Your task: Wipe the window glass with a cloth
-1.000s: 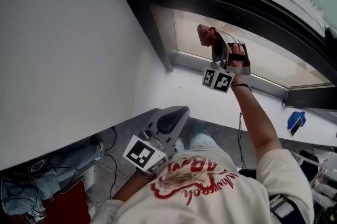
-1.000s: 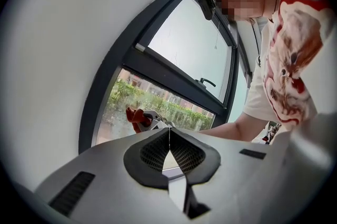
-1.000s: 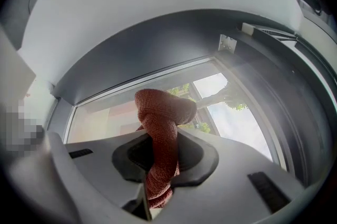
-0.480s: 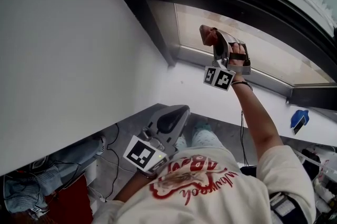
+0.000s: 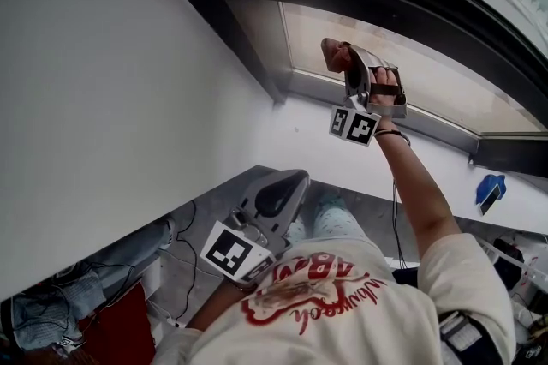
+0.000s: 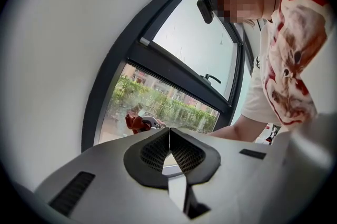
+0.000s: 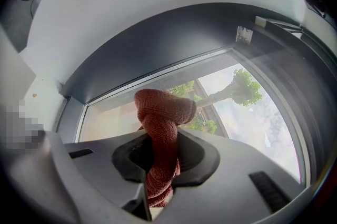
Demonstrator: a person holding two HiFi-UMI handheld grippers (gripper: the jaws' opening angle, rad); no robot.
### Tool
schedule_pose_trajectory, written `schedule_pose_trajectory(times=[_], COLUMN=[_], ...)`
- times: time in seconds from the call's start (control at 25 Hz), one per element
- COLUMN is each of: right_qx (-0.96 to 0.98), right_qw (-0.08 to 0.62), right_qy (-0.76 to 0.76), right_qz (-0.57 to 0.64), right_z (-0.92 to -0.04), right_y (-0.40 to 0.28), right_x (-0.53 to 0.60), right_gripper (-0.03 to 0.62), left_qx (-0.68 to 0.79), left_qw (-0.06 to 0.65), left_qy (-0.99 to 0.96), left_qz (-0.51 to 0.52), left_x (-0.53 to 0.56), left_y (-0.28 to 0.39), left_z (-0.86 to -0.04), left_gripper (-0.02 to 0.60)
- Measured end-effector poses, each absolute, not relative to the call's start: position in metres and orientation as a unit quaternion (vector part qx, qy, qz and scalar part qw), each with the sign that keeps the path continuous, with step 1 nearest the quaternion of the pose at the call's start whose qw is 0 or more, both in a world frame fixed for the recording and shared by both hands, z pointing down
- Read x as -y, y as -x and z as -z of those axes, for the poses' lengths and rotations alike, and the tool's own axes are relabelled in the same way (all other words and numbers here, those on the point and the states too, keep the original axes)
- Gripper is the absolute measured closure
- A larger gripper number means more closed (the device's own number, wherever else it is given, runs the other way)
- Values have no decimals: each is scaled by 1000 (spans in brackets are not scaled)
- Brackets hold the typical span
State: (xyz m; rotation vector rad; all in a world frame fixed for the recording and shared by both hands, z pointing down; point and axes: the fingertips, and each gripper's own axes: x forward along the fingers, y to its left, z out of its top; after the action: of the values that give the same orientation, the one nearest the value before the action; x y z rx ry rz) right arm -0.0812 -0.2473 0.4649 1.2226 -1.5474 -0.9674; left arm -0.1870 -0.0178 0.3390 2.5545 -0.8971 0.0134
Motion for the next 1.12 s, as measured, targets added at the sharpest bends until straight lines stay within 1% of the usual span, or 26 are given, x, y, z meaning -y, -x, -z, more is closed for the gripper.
schedule_pose_trajectory(times=[1.12], right_qx=[655], right_qw=[459], right_qy=[-472], right_qz=[371], right_z=[-513], right_y=[91], right_x=[252], right_gripper=[519], left_qx=[358], left_qw=[241], left_qy=[-902], left_qz=[-11], left_x=[22], left_y=[182], left_z=[-350], left_gripper=[560])
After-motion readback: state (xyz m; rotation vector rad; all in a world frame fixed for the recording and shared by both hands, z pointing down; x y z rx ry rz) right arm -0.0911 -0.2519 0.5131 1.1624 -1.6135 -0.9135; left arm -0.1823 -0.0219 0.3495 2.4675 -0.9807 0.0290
